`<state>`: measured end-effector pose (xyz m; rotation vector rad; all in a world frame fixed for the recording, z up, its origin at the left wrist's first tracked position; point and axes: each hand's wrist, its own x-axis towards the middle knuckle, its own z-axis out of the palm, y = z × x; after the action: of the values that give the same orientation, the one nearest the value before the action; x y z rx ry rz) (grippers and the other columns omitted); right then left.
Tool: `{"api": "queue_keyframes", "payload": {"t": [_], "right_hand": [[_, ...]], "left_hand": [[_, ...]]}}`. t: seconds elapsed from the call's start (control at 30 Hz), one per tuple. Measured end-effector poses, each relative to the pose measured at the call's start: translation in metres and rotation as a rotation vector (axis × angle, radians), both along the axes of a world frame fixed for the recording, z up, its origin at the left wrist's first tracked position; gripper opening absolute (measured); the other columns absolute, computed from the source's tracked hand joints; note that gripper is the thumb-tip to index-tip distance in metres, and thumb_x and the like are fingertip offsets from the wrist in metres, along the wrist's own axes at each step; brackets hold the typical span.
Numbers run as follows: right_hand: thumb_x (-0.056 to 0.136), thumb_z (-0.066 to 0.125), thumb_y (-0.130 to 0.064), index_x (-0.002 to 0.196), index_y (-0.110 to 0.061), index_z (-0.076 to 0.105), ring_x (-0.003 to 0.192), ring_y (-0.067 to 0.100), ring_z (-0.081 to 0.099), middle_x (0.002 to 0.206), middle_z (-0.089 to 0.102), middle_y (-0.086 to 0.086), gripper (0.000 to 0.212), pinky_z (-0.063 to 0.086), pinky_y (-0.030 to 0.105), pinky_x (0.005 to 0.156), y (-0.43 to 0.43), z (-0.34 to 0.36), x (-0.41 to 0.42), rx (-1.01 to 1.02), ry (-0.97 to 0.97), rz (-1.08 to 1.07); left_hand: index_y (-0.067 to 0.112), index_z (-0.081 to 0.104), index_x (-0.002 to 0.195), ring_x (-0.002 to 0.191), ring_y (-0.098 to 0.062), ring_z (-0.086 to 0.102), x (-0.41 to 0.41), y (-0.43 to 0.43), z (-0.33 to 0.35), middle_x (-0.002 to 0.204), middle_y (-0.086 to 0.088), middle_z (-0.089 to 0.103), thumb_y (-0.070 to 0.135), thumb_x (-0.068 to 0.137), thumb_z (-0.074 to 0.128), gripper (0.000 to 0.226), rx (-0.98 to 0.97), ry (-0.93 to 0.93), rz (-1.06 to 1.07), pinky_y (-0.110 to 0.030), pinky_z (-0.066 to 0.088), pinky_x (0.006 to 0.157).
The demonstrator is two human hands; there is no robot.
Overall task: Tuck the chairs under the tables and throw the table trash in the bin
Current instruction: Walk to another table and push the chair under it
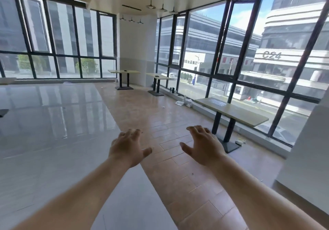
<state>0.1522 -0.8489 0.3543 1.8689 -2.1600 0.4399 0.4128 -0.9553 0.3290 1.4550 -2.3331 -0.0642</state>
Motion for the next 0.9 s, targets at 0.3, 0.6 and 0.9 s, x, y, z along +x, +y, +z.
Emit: {"api": "queue_keyframes", "payload": {"t": [0.3,0.6,0.9], "right_hand": [[0.092,0.045,-0.075,0.151,-0.024,0.038,0.136,0.027,0.045,0.150,0.048,0.004,0.078,0.045,0.045,0.106,-0.150,-0.021,-0.048,0.026,-0.042,0.036],[0.090,0.048,-0.072,0.148,-0.027,0.041,0.134,0.028,0.044,0.148,0.048,0.001,0.073,0.044,0.044,0.104,-0.386,-0.059,-0.002,0.128,-0.105,0.397],[0.093,0.049,-0.070,0.151,-0.027,0.040,0.138,0.026,0.041,0.151,0.047,-0.001,0.073,0.040,0.041,0.107,-0.496,-0.076,0.241,0.188,-0.018,0.978]], "left_hand": [[0.026,0.039,0.149,0.134,-0.027,0.045,-0.051,-0.131,-0.016,0.151,-0.001,0.046,0.084,0.084,0.048,0.087,-0.005,-0.044,-0.005,-0.048,0.044,0.103],[0.028,0.033,0.154,0.141,-0.026,0.037,0.011,-0.260,-0.048,0.159,0.002,0.037,0.082,0.087,0.046,0.087,0.110,-0.057,0.391,-0.047,0.041,0.107],[0.029,0.034,0.151,0.139,-0.028,0.038,0.204,-0.234,-0.078,0.155,0.001,0.039,0.080,0.087,0.050,0.084,0.188,-0.002,0.986,-0.046,0.041,0.108]]}}
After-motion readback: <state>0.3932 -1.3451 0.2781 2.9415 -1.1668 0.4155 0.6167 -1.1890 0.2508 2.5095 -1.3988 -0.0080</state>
